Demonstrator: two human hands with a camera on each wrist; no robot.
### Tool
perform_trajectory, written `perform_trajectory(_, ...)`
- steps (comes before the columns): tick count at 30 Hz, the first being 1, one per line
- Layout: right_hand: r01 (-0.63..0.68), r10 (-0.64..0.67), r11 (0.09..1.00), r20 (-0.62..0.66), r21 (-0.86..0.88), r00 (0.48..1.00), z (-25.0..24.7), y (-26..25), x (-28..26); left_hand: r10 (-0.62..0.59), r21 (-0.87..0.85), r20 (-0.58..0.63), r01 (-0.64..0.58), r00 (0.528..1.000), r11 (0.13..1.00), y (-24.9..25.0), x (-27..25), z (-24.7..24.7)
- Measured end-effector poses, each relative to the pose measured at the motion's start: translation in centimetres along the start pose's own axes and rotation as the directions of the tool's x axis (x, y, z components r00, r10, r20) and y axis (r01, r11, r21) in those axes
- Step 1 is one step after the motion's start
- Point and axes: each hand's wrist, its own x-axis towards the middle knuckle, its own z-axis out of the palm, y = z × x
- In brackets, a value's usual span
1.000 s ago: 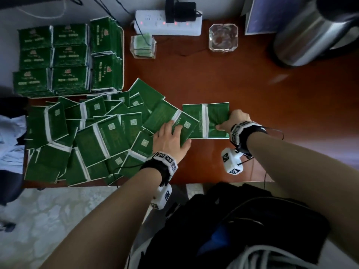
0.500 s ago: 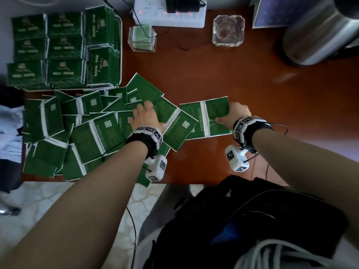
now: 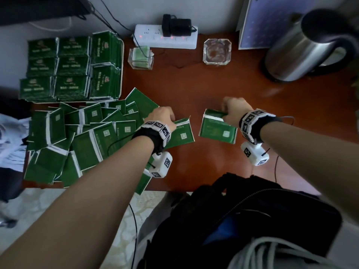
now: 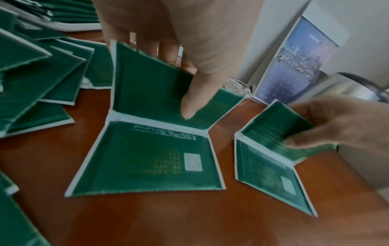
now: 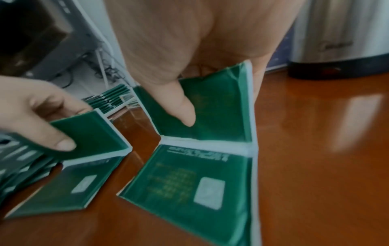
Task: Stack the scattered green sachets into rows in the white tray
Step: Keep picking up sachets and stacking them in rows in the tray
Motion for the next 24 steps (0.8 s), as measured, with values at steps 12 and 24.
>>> perform_trajectory(12, 0.312, -0.303, 0.879, 0.084, -0.36, 0.949, 10.3, 4.3, -5.1, 0.173, 0.259, 0.101, -0.194, 0.98, 0.946, 0.2, -9.1, 13.2)
perform_trajectory(24, 0.347, -0.398, 0.849, -0.049, -0.399, 0.916, 18.9, 6.7, -14.9, 0.355, 0.394, -0.025, -0.318, 0.934, 0.863, 1.4, -16.5, 20.2)
